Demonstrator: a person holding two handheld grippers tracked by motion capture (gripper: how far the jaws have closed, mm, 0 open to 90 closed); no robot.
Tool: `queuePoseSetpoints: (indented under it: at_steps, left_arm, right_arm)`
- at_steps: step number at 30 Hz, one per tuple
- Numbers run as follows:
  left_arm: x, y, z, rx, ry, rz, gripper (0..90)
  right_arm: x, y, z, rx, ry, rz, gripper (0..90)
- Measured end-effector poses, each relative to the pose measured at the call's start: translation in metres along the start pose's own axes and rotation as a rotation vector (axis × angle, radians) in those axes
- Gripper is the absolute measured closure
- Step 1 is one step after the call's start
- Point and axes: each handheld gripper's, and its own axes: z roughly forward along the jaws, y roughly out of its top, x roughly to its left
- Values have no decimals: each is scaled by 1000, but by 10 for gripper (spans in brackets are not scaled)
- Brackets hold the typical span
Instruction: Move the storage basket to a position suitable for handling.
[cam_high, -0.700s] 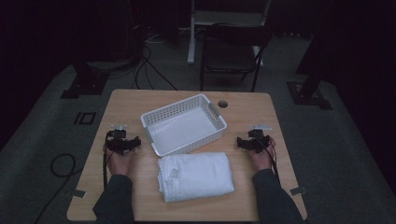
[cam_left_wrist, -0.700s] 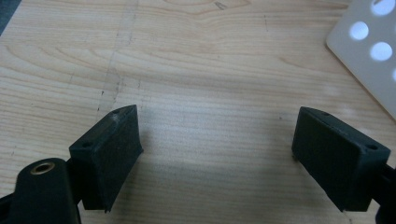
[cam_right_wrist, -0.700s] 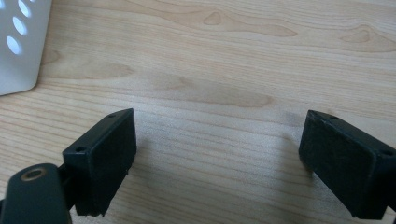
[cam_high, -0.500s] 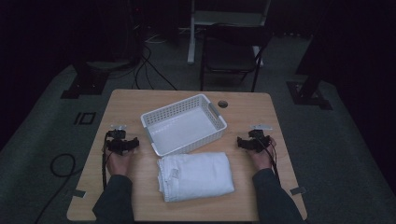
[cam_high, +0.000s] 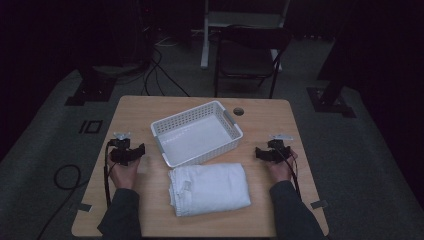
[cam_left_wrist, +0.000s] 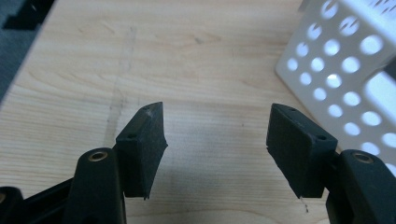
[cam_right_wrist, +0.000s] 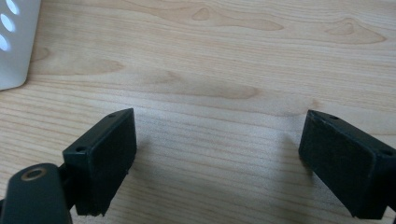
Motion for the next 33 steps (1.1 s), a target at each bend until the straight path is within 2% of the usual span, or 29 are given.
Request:
queuePoseSetpoints:
  at_steps: [5,9,17,27,33]
  left_arm:
    - [-3,4,-11,-40,-7,-3,362]
    - [-5,7,-16,-57,-76,-20,359]
    - [-16,12,-29,-109,-98,18,360]
    - [-31,13,-35,-121,-120,52,353]
    - [-42,14,-38,-124,-147,72,348]
  right_arm:
    - [0,0,0,1,6,-4,111]
    - [0,0,0,1,7,-6,111]
    - [0,0,0,1,7,-5,111]
    - [0,-1,-1,1,10,-8,111]
    - [0,-1,-1,1,12,-9,110]
